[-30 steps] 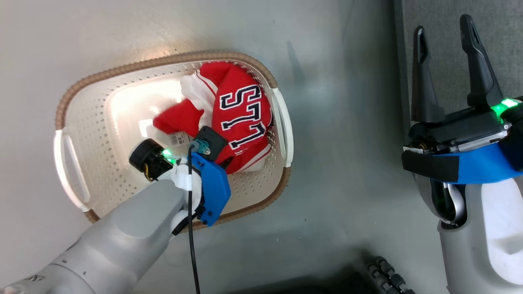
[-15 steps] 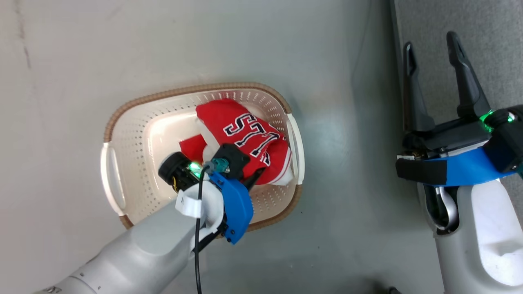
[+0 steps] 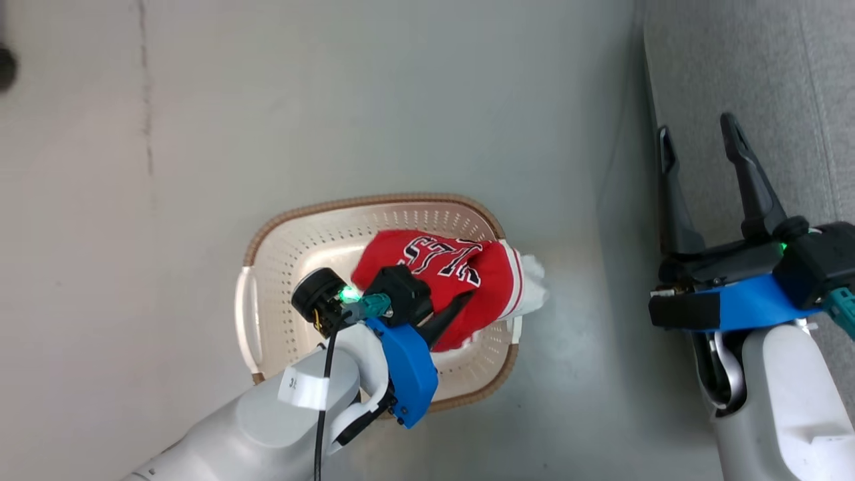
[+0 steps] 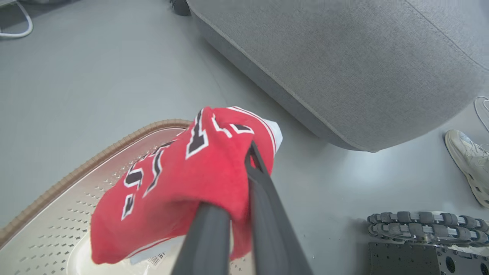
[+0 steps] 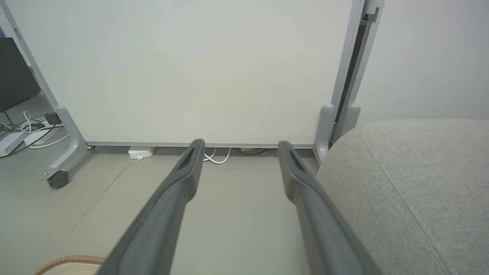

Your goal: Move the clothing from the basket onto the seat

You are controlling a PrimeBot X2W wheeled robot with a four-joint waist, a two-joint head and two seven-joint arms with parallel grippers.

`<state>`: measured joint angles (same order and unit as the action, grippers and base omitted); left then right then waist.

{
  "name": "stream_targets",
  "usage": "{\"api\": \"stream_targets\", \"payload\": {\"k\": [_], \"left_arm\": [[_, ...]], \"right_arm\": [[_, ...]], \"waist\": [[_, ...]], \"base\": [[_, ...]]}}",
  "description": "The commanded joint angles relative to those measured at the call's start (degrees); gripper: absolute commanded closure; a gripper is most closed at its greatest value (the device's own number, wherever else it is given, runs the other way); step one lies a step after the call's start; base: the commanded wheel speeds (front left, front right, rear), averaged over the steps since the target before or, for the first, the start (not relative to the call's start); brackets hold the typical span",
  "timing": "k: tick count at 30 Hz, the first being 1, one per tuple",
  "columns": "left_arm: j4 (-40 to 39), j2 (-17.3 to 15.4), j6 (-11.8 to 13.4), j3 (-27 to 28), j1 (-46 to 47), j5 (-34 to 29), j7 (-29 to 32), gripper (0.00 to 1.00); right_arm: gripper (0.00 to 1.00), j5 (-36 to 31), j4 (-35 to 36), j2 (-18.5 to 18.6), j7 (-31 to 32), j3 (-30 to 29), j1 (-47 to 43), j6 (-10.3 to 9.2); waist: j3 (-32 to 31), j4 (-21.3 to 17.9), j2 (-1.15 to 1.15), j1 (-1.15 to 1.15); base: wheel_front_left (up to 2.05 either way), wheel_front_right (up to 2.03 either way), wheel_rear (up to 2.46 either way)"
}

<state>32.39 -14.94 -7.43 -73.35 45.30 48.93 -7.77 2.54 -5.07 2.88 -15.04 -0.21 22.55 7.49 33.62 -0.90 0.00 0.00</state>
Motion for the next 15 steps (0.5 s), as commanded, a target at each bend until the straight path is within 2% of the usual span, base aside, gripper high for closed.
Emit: {"api": "stream_targets", "payload": {"k": [1,15], "left_arm": [[-0.53,-0.05,-0.05,-0.11,-0.5,-0.12,-0.95,1.0],[-3.43,-0.57,-0.04,-0.11,1.02,-2.2,-5.25,1.0]], "right_arm": [[0.0,-0.2,-0.34,0.01,-0.21,-0.25,-1.07,0.01],[0.0,0.04,-2.68,0.01,-0.21,-0.95,-5.55,0.01]], "waist": [[-3.3,1.79,0.0,0.0],[-13.26,5.05,0.0,0.0]], "base": [[0.0,0.0,0.0],[0.0,0.0,0.0]]}}
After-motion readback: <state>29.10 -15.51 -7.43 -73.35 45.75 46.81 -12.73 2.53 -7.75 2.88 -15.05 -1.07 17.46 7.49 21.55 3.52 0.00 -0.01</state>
